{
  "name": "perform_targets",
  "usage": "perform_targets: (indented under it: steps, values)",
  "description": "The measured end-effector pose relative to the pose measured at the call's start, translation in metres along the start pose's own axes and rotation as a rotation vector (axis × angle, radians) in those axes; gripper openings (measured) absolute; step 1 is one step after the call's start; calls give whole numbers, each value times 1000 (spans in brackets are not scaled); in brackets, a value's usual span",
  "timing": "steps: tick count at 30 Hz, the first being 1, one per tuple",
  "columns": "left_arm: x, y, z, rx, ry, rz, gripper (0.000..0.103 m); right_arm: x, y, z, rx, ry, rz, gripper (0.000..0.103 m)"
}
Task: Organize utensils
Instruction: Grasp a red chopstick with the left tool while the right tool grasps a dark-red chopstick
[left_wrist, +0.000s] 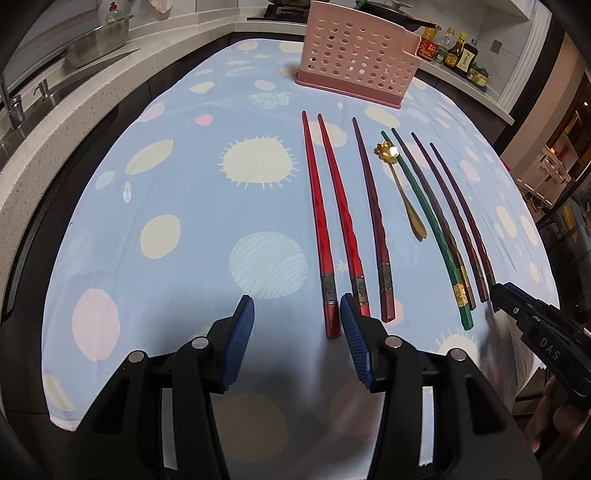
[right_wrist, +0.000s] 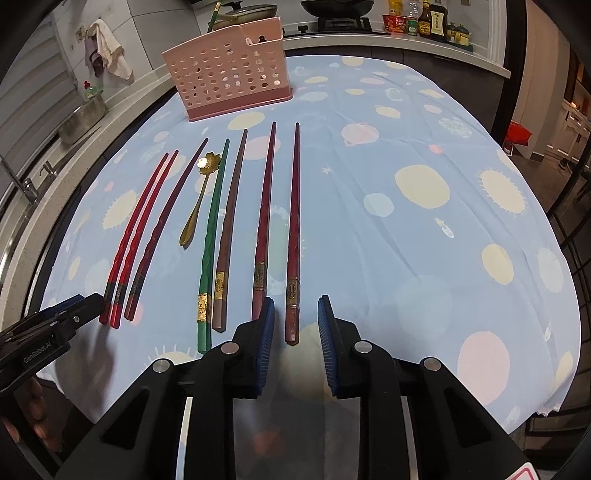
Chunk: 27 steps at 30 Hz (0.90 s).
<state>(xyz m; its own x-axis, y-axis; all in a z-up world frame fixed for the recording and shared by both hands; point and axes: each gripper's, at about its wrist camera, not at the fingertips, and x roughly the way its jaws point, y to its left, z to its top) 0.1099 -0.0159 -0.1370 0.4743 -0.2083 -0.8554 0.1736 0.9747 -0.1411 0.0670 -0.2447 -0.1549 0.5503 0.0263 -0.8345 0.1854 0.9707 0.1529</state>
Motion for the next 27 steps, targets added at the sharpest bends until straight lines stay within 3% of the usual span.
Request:
perform_targets:
  steps: [21,27]
  values:
    - [7,-8,1,36,-27,37,43,10,2,4,-28,-29,-21,18]
    - [8,-5,4,38,-34,18,18,11,3,4,-42,-40,-22,13]
